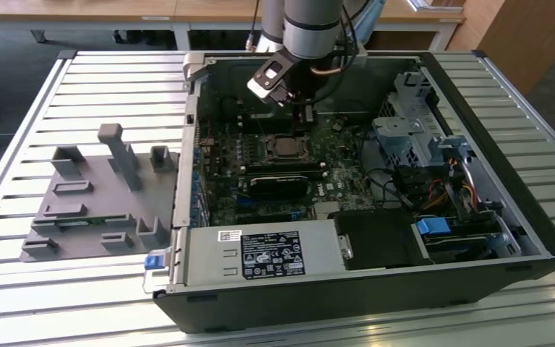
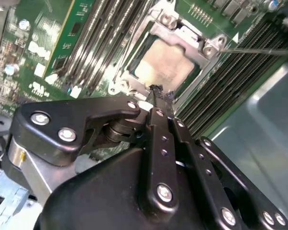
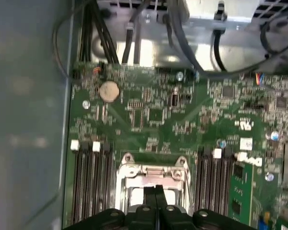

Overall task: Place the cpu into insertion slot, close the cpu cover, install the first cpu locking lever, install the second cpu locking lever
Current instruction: 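Close the cpu cover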

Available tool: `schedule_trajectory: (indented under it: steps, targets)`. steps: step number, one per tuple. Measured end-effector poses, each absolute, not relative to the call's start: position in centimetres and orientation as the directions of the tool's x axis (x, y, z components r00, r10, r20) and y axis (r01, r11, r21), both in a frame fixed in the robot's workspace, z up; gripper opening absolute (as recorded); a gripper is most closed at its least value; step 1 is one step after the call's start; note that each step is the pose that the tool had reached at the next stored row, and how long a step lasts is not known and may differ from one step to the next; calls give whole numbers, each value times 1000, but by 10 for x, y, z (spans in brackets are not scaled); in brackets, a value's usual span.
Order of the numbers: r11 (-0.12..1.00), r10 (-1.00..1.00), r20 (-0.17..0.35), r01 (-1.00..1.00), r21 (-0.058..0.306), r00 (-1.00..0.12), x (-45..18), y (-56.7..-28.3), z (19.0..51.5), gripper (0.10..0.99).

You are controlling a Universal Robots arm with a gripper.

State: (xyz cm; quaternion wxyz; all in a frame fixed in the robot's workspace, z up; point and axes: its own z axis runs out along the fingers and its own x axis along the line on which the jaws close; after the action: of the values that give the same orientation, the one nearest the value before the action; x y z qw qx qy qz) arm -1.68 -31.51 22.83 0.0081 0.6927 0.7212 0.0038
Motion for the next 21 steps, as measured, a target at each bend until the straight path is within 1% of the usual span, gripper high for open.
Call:
schedule_trajectory:
  steps: [7, 21]
  targets:
    - [41, 999, -6, 999, 16, -40, -23, -315, 218, 106]
    - [40, 999, -6, 999, 16, -40, -49, -315, 211, 106]
